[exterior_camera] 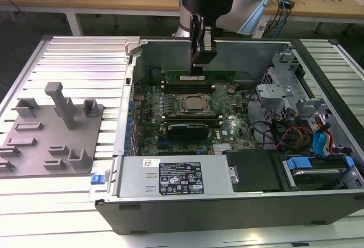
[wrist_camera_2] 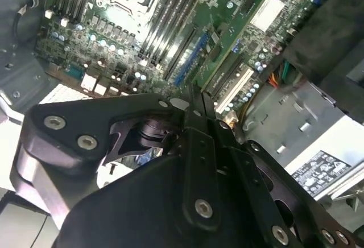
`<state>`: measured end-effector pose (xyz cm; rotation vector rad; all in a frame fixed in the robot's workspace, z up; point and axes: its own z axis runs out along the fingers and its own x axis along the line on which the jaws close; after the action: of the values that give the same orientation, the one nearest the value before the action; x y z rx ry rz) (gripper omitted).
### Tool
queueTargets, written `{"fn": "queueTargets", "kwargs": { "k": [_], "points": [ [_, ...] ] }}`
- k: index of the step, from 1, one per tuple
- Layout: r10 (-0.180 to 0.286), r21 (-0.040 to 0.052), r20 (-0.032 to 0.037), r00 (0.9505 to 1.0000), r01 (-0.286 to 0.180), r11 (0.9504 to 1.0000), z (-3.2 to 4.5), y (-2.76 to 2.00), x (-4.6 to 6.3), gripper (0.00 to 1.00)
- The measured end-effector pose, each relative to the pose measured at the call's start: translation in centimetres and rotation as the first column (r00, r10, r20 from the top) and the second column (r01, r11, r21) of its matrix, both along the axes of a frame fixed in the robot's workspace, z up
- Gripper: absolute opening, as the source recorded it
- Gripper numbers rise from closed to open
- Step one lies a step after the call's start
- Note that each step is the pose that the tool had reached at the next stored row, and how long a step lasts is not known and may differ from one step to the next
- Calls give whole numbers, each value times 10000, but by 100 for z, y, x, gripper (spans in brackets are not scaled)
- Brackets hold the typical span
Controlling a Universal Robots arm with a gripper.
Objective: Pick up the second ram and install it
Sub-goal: 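Pick up the second ram and move it above second insertion slot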
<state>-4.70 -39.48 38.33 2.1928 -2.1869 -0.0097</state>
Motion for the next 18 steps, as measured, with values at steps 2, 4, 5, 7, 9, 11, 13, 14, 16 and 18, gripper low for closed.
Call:
{"fn": "queueTargets", "kwargs": {
  "k": [2, 4, 5, 7, 9, 11, 13, 14, 16, 18],
  "points": [
    [18, 30, 1, 10000, -18, 10000, -32, 73, -3, 9],
    [39, 46, 2, 10000, -39, 10000, -49, 114, -10, 9],
    [65, 47, 5, 10000, -65, 10000, -72, 139, -25, 9],
    [104, 47, 10, 9999, -104, 9999, -104, 161, -49, 9],
    [169, 48, 17, 9999, -169, 9998, -155, 179, -79, 9],
    [202, 56, 19, 9998, -202, 9998, -182, 184, -90, 9],
    [217, 61, 19, 9998, -217, 9997, -267, 187, -92, 9],
    [217, 61, 19, 9998, -217, 9997, -307, 188, -92, 9],
    [215, 59, 19, 9998, -215, 9998, -379, 195, -88, 9],
    [218, 60, 18, 9998, -218, 9997, -442, 244, -83, 9]
  ]
}}
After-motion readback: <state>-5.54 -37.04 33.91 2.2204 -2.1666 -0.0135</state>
